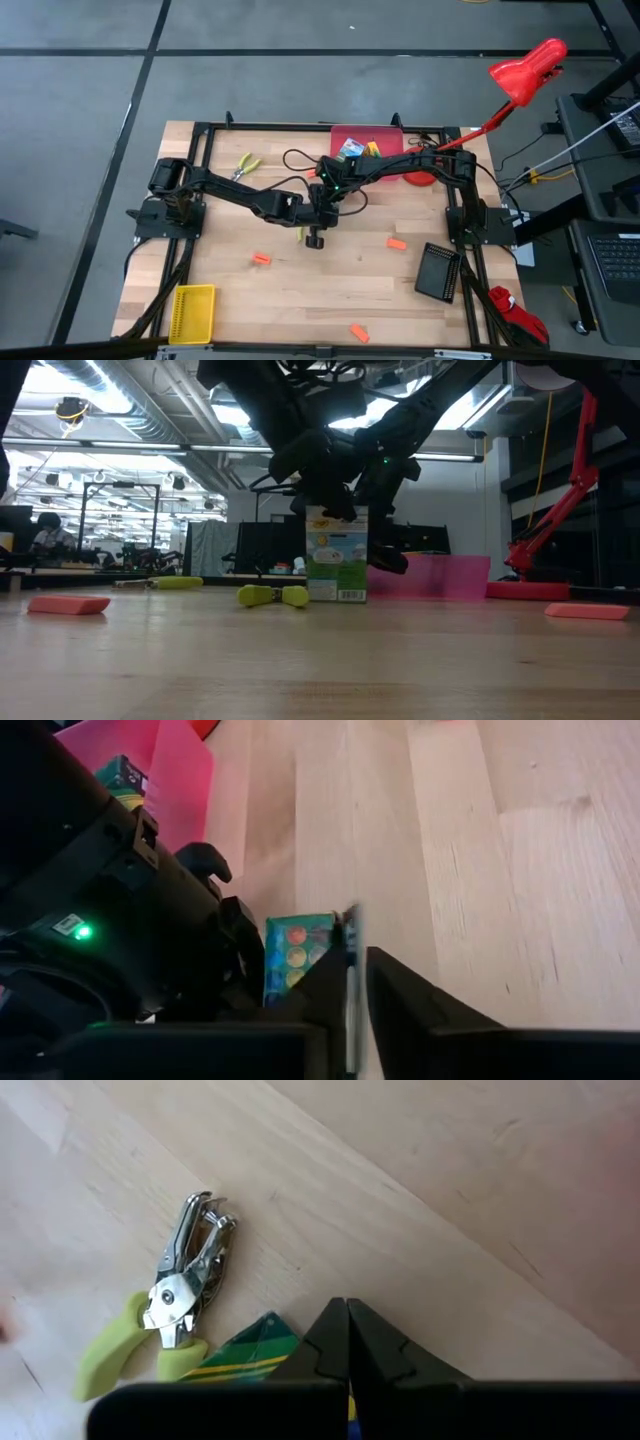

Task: Pick & Place School Supplies
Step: Put the yellow crayon box into the red bin

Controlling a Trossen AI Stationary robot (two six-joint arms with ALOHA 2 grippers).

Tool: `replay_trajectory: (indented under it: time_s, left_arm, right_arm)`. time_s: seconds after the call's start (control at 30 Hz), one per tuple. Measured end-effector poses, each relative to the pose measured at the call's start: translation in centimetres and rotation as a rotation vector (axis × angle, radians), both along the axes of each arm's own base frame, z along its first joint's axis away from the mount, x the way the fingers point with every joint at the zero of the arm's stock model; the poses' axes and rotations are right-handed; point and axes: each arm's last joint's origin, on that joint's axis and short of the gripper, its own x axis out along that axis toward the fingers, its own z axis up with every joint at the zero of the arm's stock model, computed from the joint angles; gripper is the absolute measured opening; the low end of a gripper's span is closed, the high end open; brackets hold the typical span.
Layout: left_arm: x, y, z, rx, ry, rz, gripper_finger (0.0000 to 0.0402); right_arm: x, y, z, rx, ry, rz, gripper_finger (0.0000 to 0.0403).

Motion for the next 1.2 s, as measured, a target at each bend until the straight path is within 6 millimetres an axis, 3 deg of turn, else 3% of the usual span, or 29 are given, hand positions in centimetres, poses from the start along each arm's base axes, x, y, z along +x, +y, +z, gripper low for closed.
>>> replay_trajectory:
  time_s: [0.13, 0.43, 0.63, 0.87, 1.2]
  left_arm:
    - [-0.1, 0.0, -0.1, -0.016, 0.004, 0.021, 0.0006]
    - [-0.1, 0.3, -0.1, -0.022, -0.004, 0.061, 0.0003]
    - [-0.2, 0.2, -0.2, -0.035, -0.002, 0.068, 0.0003]
    - [-0.3, -0.9, -0.3, -0.048, -0.001, 0.052, 0.0003]
    - [-1.1, -3.2, 0.9, -0.069, -0.038, 0.040, 0.0003]
  right_arm:
    - [0.0, 0.0, 0.0, 0.006, -0.002, 0.004, 0.0000]
    - [0.3, 0.0, 0.2, -0.005, -0.041, 0.007, 0.0002]
    - [0.9, -0.1, 0.5, -0.024, -0.100, -0.019, 0.0043]
    - [1.1, -0.1, 0.6, -0.034, -0.119, -0.027, 0.0085]
    - [1.6, -0.2, 1.0, -0.036, -0.190, -0.050, 0.0091]
